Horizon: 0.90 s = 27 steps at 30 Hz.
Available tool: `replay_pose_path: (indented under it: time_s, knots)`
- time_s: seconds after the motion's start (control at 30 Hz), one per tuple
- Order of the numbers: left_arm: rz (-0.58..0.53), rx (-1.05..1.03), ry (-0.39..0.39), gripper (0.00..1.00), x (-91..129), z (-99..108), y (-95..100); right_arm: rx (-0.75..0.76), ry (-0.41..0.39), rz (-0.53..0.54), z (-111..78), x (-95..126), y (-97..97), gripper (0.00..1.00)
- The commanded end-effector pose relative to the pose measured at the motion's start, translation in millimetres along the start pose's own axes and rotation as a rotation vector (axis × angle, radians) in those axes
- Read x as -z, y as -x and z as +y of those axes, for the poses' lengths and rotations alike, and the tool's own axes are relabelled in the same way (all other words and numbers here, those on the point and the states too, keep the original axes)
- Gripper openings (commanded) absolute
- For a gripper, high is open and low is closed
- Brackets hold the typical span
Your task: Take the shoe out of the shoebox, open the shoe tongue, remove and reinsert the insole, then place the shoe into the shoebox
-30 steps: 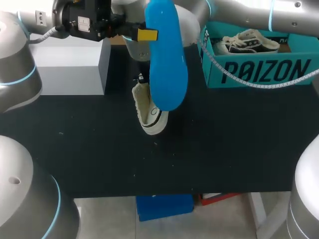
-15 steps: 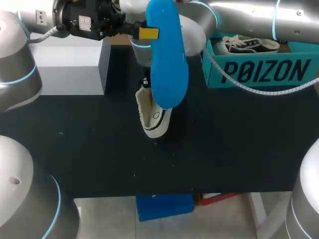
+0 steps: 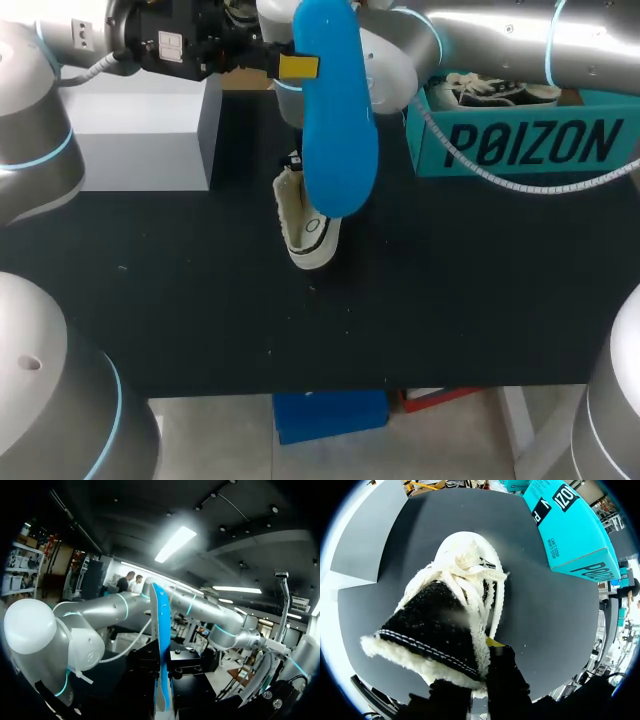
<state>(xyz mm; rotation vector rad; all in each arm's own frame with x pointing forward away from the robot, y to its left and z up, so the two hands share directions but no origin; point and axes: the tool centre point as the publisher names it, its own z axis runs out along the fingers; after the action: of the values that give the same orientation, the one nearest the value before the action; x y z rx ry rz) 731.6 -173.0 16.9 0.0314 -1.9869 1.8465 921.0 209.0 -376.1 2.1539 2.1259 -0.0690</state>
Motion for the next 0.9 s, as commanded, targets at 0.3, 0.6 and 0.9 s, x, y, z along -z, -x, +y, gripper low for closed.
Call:
replay_pose_path:
  time_s: [0.3,0.6,0.9]
  knots:
    - [0.0,0.0,0.001,0.0,-0.5,0.1,0.9,0.007,-0.034,0.023,1.3,-23.7,2.5,0.0]
    - [0.0,0.0,0.001,0.0,-0.5,0.1,0.9,-0.006,-0.031,0.08,-6.0,-24.8,10.7,1.0]
    - [0.0,0.0,0.001,0.0,-0.5,0.1,0.9,-0.108,-0.005,0.216,-11.1,4.6,42.4,1.0]
